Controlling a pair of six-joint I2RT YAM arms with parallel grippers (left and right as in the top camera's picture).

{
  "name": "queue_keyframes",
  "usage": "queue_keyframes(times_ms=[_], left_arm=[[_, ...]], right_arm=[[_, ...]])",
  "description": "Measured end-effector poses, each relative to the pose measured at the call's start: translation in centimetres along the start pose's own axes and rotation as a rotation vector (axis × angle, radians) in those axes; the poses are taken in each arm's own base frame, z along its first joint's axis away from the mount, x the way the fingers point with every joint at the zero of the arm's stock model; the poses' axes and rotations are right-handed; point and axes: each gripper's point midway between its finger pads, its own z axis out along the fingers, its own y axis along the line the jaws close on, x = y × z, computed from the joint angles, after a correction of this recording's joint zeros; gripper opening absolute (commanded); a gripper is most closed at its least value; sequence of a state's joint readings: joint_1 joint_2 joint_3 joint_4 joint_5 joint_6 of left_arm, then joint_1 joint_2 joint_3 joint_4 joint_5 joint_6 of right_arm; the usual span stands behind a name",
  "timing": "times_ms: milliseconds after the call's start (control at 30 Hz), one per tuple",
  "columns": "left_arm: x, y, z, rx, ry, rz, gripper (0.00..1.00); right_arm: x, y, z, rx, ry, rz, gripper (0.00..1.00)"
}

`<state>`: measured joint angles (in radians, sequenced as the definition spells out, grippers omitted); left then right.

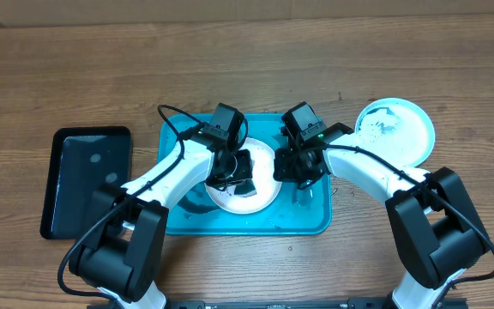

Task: Clean dirty plates on tray and stack at the side
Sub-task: 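Scrub the pinkish plate with the sponge while the right gripper holds it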

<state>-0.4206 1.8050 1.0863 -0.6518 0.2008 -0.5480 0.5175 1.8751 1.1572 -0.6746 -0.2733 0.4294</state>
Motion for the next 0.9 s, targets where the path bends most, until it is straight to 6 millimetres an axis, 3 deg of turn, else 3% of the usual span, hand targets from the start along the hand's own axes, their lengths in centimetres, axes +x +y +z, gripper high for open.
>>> queue_keyframes(times_ms=[300, 433, 533, 667, 900], left_arm=[[0.6, 5.4, -1.2, -0.286, -0.003, -0.018, 0.04], [-0.6, 6.1, -2.8, -0.329, -0.022, -0.039, 0.04], [-2.6, 4.9, -4.3, -0.307, -0.068, -0.030, 0.04], [-4.7, 0.6, -5.5, -0.119, -0.095, 0.034, 0.04], [-3.6, -4.7, -5.2, 0.121, -0.040, 0.085, 0.04]], right_arm=[[1.0, -0.8, 0.0, 0.040, 0.038, -0.044, 0.04], [1.0, -0.8, 0.0, 0.039, 0.037, -0.052, 0.04], [1.0, -1.0, 0.0, 0.049, 0.038, -0.053, 0.04], [0.9, -1.0, 0.0, 0.049, 0.032, -0.055, 0.04], [0.6, -0.8, 0.0, 0.041, 0.023, -0.049, 0.04]])
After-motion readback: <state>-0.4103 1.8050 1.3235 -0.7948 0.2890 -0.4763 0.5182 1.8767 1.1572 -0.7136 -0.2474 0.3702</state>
